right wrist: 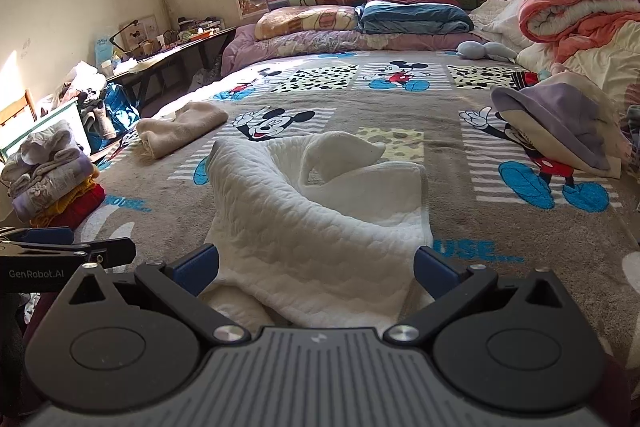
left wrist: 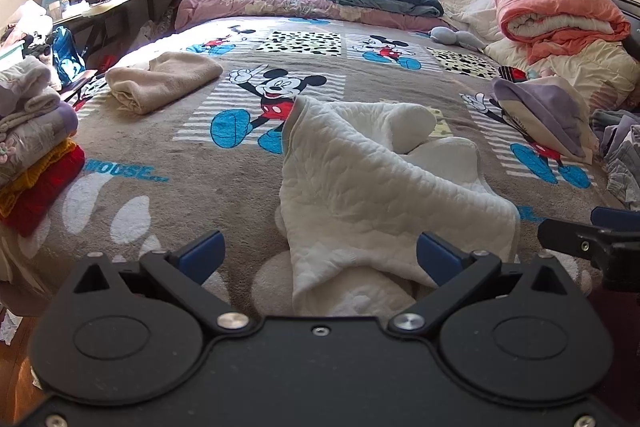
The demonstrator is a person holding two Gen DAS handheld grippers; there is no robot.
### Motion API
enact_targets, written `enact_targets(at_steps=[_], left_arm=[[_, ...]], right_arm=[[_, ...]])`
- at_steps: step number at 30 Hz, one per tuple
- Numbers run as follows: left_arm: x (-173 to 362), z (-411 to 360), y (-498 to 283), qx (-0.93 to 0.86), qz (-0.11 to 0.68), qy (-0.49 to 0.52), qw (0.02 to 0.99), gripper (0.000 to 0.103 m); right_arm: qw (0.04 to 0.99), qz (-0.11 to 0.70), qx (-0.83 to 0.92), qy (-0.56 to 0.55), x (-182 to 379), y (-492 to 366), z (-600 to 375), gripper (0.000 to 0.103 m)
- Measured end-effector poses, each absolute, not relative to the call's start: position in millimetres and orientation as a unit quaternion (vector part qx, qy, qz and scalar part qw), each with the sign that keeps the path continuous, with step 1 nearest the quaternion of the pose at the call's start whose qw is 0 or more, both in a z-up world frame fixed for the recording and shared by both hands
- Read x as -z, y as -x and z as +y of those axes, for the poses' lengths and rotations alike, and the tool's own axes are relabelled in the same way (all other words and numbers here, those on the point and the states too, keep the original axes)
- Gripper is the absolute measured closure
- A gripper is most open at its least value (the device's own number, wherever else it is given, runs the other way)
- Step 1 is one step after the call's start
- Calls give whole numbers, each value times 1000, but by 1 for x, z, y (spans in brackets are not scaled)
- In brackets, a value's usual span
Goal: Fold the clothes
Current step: 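Move both grippers toward the crumpled white quilted shirt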
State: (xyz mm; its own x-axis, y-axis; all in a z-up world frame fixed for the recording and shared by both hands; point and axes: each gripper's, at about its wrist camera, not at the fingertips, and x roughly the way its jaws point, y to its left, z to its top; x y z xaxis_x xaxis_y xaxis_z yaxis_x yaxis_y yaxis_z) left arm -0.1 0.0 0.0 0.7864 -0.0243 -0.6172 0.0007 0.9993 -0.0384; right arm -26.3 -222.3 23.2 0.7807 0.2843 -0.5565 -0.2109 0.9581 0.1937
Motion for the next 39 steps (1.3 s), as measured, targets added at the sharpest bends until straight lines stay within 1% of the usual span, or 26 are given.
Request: enact_targets(at_steps=[3, 6, 18, 39], left_arm=[[1, -2, 2, 3, 336, 15, 942, 0], [9, -5, -8, 10, 375, 15, 927, 0], [22, -2, -7, 13, 384, 16, 923, 0], [43, -3, -21, 14, 409, 11, 912, 0]], right_arm=[[942, 303, -131, -59, -24, 29, -222, 0], [935, 329, -124, -44, -18, 24, -214, 0], [920, 366, -135, -46, -1, 18, -208, 0], [902, 407, -131, -58, 22, 3, -211, 0]])
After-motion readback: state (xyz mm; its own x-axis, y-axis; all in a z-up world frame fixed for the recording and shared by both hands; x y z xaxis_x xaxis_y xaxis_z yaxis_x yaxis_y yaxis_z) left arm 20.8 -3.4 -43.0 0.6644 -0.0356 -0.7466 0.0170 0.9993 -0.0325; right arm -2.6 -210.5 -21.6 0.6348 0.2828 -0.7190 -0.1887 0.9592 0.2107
